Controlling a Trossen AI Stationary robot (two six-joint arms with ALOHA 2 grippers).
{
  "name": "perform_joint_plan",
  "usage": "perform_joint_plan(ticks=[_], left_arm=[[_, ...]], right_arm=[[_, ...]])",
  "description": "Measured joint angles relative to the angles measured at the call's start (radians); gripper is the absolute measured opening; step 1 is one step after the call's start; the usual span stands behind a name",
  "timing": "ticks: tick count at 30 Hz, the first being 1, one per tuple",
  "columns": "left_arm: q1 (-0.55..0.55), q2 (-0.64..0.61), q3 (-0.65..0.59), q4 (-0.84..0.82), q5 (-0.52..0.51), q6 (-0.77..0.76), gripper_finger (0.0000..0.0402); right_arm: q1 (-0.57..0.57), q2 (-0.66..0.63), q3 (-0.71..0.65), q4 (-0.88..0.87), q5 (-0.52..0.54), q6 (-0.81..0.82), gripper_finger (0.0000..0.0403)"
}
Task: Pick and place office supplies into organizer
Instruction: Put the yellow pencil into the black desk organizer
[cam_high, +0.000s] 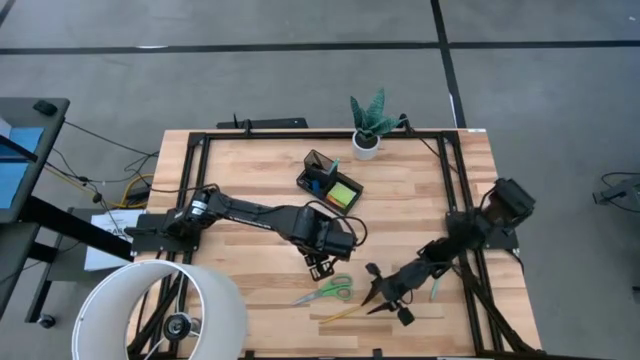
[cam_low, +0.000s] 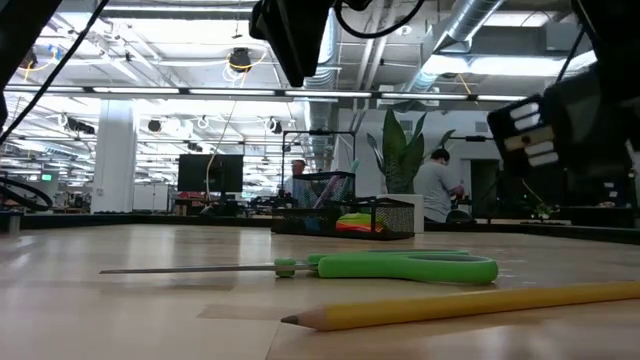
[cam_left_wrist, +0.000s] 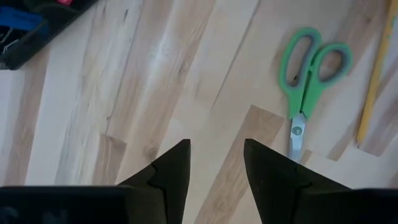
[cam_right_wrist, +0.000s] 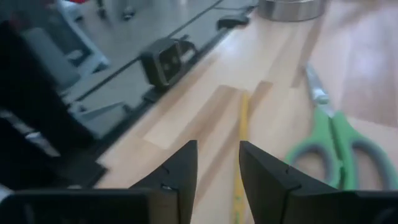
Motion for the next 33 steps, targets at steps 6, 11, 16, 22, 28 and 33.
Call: perform_joint_plan(ticks=[6, 11, 16, 22, 28, 33], left_arm=[[-0.004, 0.000, 0.000, 0.001, -0.003, -0.017, 0.0144], [-0.004, 0.000, 0.000, 0.000, -0.003, -0.017, 0.0144], [-0.004, 0.000, 0.000, 0.000, -0.003, -0.017, 0.0144], [0.000, 0.000, 0.000, -0.004, -0.012, -0.020, 0.0144], [0.000, 0.001, 0.000, -0.062, 0.000, -0.026, 0.0144], [0.003, 0.001, 0.000, -0.059, 0.000, -0.019, 0.0144]], right_arm=[[0.007, 0.164, 0.000, 0.141, 0.059, 0.004, 0.0102], [0.005, 0.315, -0.001, 0.267, 0.082, 0.001, 0.0102], [0.003, 0.474, 0.016, 0.484, 0.095, -0.001, 0.0101], [0.006, 0.556, 0.030, 0.636, 0.088, -0.021, 0.0101], [0.002, 0.545, 0.039, 0.610, 0.046, -0.008, 0.0101], [0.004, 0.510, 0.039, 0.537, 0.030, -0.009, 0.0101]])
